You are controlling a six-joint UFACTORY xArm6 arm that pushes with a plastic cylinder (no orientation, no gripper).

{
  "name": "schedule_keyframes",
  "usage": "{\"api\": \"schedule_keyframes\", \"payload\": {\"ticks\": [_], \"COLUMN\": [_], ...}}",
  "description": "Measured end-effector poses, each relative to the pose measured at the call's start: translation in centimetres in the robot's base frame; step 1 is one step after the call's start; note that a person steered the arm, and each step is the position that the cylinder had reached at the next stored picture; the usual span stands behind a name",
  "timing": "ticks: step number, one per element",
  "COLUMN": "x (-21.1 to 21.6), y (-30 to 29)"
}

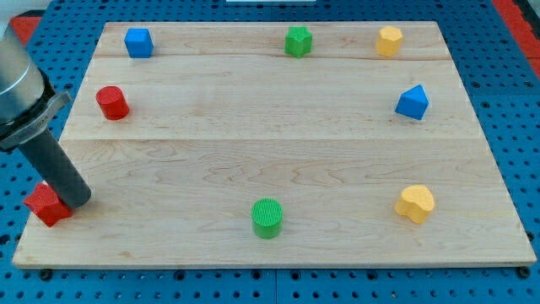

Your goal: Place the red star below to the red circle at bottom left

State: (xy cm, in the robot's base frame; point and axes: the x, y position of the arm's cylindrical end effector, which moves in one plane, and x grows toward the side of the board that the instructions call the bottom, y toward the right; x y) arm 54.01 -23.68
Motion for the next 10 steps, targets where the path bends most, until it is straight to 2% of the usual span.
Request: {"api": "schedule_keyframes", "payload": {"ticks": [1,2,3,4,6,7,9,10], "x": [1.3,7.5,7.8,7.6,2.9,2.6,-0.1,-0.4], "y": [3.5,2.9,-0.9,-6.7,-6.8,-5.6,1.9,-0.2]}}
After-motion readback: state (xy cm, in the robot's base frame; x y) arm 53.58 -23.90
